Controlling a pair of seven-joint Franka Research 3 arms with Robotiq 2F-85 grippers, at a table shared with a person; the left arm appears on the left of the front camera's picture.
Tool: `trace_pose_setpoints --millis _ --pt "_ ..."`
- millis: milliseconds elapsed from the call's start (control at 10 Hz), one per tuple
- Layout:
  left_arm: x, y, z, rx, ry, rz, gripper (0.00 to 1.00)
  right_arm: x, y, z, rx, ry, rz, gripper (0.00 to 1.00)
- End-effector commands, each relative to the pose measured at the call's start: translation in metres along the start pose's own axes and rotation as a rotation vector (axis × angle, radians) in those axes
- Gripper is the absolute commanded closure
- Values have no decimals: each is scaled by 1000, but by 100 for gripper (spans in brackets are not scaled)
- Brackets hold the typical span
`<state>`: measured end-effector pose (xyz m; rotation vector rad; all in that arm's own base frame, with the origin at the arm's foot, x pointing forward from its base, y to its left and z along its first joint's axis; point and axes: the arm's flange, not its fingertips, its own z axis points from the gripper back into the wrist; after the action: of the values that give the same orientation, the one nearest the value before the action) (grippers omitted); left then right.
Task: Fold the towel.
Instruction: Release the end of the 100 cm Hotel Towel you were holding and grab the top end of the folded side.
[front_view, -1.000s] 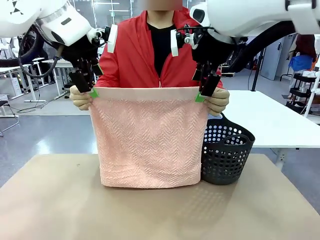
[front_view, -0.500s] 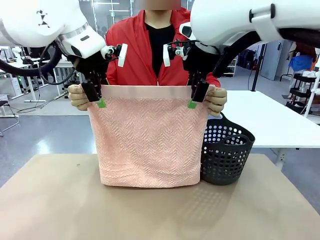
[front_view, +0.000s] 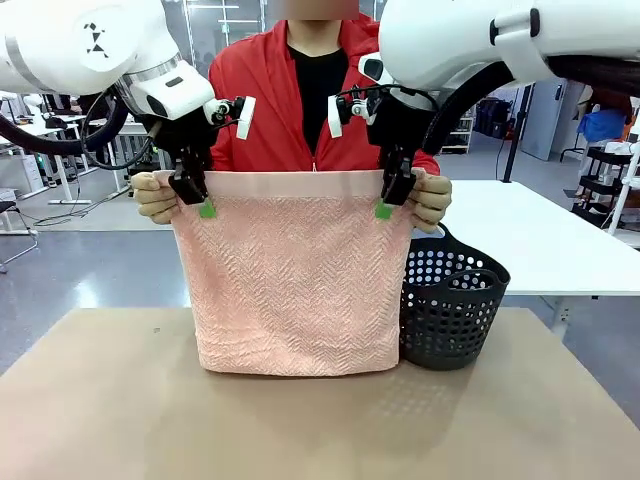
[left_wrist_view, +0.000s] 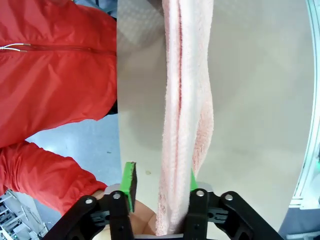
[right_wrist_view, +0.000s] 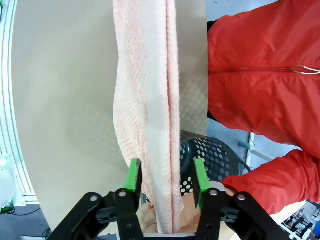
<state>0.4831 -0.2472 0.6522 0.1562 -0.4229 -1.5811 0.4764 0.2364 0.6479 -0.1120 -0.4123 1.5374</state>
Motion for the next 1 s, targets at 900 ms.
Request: trace_pose_setpoints --millis 900 --pt "1 -3 3 -8 4 -4 98 0 0 0 2 1 0 100"
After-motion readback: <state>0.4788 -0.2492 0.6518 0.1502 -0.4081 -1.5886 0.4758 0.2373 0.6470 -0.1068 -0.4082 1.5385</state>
